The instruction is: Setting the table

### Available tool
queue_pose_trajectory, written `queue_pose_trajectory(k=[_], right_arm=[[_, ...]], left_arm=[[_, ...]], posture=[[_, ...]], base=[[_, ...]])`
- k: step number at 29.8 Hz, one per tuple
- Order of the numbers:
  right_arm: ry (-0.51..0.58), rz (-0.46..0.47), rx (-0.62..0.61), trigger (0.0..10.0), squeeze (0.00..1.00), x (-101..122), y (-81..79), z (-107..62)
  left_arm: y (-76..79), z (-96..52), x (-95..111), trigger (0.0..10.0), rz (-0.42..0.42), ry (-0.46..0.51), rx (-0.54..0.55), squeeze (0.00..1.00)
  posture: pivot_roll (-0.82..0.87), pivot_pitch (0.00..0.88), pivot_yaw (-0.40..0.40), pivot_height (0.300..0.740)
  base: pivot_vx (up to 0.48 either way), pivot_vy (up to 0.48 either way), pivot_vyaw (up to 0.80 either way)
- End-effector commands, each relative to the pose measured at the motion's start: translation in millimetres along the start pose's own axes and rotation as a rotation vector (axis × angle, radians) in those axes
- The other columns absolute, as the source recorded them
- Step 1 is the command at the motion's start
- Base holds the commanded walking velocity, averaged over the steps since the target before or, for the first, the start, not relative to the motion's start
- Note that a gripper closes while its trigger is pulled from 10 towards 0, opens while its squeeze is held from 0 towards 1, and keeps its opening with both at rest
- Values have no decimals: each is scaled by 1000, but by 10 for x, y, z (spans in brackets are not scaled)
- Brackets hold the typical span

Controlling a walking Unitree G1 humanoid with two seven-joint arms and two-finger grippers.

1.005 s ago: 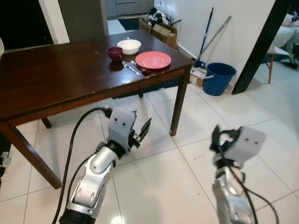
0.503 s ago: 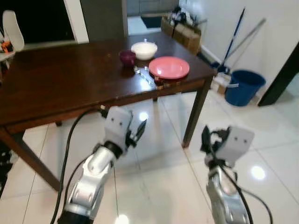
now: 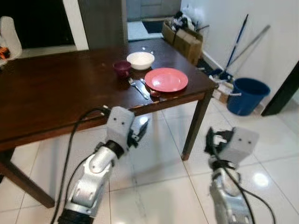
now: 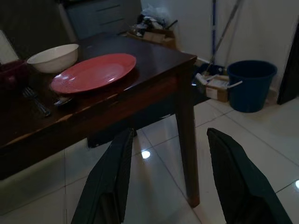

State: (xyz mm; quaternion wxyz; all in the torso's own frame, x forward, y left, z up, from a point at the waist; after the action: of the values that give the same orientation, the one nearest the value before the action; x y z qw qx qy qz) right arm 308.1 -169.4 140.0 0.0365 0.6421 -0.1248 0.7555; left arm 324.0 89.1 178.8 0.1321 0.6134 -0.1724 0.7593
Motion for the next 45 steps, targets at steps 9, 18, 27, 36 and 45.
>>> queue_pose_trajectory(k=[9, 18, 27, 36, 45], right_arm=[[-20, -18, -16, 10000, 0, -36, 62, -4], [5, -41, 66, 10000, 0, 21, -46, -3], [33, -94, 280, 10000, 0, 112, -283, -16], [49, -174, 423, 10000, 0, 183, -370, -10], [-6, -136, 566, 10000, 0, 129, -476, -70]], left_arm=[[40, 1, -37, 10000, 8, -21, -12, 0], [39, 12, -23, 10000, 8, -16, -12, 0], [23, 1, -18, 10000, 10, -17, -9, 0], [-37, -54, -26, 10000, 7, -38, 7, 0], [-522, -385, -386, 10000, -76, -292, 190, 0]], posture=[[-68, 15, 93, 740], [-72, 10, 95, 740], [-69, 10, 97, 740], [-67, 15, 104, 740], [-53, 24, 106, 740]], base=[[480, 0, 0], [480, 0, 0], [477, 0, 0], [423, 0, 0], [67, 0, 0]])
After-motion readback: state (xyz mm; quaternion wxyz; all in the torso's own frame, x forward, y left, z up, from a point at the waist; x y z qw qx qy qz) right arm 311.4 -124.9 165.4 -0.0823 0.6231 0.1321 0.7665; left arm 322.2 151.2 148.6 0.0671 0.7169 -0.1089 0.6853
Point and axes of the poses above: a point about 5 cm out from each wrist's last joint towards the gripper, its own z axis pointing out of the wrist towards the gripper, its own x axis along the axis of the wrist's last joint, y = z × x, the point moved 2 cm from there along z, pointing out of the wrist towards the gripper, and after that the axes turned 2 degrees about -z, right-handed, at the moved point
